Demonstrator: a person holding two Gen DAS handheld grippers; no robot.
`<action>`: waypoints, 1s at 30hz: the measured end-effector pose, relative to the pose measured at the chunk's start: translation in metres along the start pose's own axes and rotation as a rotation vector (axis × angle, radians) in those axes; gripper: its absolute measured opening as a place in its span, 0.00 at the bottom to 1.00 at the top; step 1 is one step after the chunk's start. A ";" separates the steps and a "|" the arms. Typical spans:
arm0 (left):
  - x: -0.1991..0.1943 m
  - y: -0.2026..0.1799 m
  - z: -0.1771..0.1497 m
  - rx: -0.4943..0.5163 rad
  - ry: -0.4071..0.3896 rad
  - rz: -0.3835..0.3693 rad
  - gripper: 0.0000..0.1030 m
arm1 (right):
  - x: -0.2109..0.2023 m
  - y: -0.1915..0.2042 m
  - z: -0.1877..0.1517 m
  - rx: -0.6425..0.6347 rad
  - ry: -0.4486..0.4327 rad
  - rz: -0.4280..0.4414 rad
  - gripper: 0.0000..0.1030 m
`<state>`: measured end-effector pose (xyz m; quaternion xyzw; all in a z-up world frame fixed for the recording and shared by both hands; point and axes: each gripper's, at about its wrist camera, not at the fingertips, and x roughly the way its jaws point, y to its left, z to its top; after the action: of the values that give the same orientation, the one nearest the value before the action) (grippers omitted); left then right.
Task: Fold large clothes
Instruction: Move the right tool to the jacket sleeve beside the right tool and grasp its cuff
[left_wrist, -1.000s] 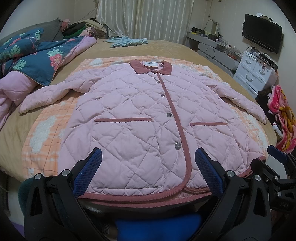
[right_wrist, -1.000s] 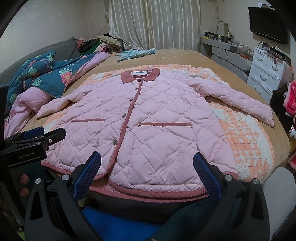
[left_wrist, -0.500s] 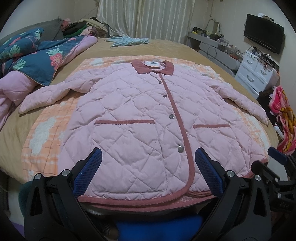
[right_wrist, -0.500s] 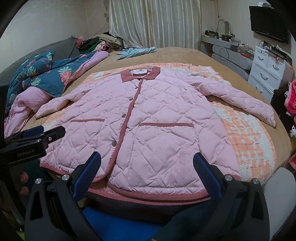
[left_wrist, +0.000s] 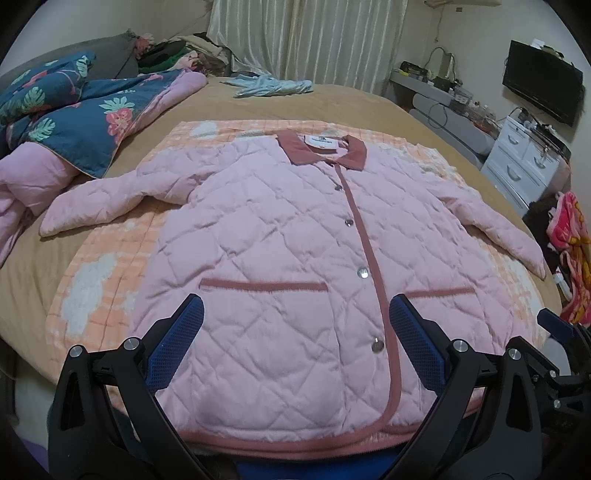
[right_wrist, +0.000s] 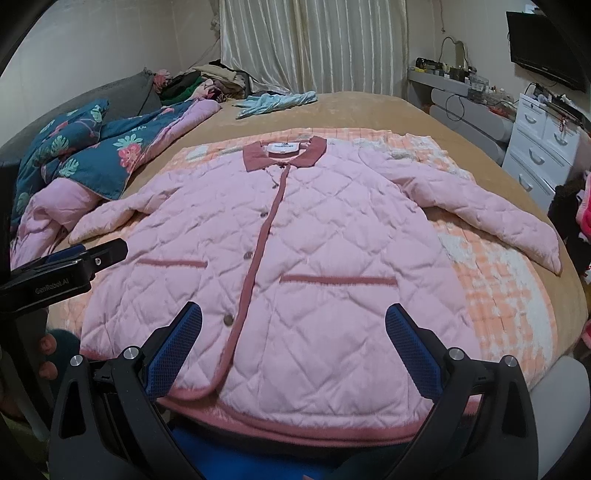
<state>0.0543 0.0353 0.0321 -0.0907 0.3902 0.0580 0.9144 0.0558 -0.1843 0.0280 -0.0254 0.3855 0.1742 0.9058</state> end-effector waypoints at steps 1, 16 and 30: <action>0.003 0.002 0.005 -0.005 0.001 -0.001 0.91 | 0.001 -0.001 0.005 0.001 -0.009 -0.005 0.96; 0.027 0.001 0.043 -0.028 0.020 0.010 0.91 | 0.025 -0.019 0.066 0.014 -0.014 -0.003 0.96; 0.055 -0.009 0.081 -0.029 0.032 -0.020 0.91 | 0.050 -0.028 0.110 0.022 -0.032 -0.004 0.96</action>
<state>0.1506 0.0451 0.0488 -0.1084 0.4028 0.0532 0.9073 0.1731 -0.1763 0.0673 -0.0134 0.3727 0.1687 0.9124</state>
